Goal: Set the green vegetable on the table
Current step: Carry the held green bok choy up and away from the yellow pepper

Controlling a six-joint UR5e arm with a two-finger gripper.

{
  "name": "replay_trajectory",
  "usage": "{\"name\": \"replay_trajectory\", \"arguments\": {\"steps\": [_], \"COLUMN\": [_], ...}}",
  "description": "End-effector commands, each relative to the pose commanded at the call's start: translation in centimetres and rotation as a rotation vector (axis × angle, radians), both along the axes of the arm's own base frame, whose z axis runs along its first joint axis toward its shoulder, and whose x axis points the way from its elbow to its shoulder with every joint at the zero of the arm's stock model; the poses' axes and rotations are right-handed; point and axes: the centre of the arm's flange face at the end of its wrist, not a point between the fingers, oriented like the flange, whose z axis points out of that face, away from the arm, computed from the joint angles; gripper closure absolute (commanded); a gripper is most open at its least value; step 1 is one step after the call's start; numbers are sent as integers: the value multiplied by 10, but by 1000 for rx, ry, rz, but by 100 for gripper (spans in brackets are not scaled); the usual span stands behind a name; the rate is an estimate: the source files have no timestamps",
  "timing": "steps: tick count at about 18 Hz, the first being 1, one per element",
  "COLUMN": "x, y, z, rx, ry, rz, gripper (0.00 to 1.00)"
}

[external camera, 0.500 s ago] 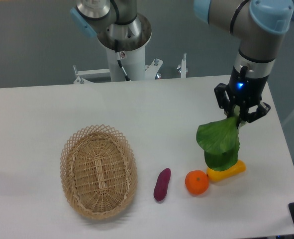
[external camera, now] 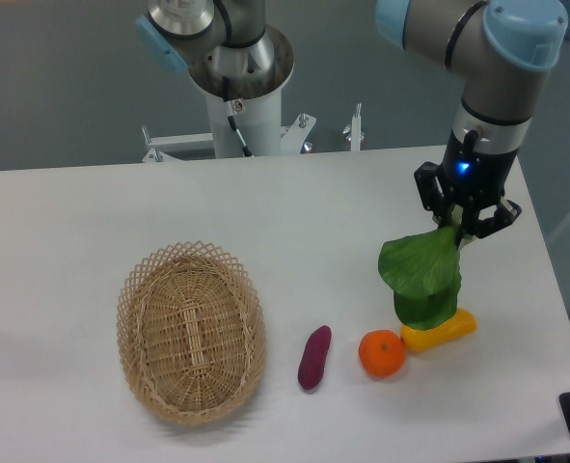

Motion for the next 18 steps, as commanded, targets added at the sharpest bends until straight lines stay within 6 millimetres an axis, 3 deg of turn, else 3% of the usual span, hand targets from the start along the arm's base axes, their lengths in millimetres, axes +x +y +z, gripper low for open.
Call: {"name": "replay_trajectory", "arguments": {"steps": [6,9,15,18], "x": [17,18,34,31], "y": [-23,-46,-57,-68], "z": [-32,-59,-117,-136], "rx": [-32,-58,-69,-111], "ry": [-20,-50,-3,23], "rz": [-134,-207,-387,-420], "gripper": [77,77,77,77]}}
